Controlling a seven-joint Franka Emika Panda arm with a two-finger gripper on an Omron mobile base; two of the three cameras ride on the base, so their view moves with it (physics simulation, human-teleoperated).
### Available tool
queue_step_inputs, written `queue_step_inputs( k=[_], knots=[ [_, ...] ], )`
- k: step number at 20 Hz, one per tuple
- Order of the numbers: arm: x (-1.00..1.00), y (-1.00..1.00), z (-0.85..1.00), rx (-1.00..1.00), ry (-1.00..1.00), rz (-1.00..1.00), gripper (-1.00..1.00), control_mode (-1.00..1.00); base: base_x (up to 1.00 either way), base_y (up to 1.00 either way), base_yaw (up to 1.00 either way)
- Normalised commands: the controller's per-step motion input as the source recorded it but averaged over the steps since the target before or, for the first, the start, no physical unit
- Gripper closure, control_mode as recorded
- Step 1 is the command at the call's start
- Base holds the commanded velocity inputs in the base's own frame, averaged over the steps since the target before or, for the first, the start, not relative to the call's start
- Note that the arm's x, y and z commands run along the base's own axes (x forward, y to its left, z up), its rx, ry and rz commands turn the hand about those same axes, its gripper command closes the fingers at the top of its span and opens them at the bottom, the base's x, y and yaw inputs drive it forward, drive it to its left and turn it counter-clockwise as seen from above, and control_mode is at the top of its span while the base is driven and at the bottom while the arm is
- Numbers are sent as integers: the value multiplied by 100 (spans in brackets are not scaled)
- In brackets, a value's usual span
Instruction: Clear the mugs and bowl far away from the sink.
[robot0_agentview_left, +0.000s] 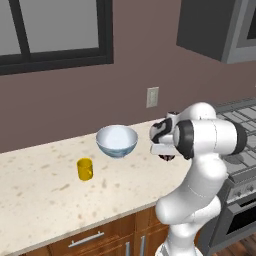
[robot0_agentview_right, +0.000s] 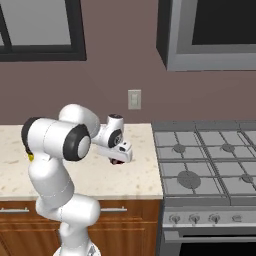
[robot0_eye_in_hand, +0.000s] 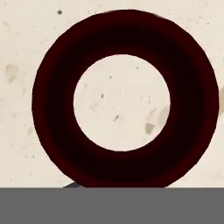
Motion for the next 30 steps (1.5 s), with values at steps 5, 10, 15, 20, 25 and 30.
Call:
queue_step_inputs(
  k=[5,10,15,20,25,30],
  knots=[
    [32,0,-26,0,7,0,100,-100,0,0,0],
    [25,-1,-3,1,4,0,-100,-100,0,0,0],
    [0,-5,3,1,-2,0,-100,-100,0,0,0],
    [-5,0,22,1,-9,-1,-100,-100,0,0,0],
    [-9,0,42,0,-11,-7,-100,-100,0,0,0],
    [-35,0,67,1,-4,0,-100,-100,0,0,0]
  ],
)
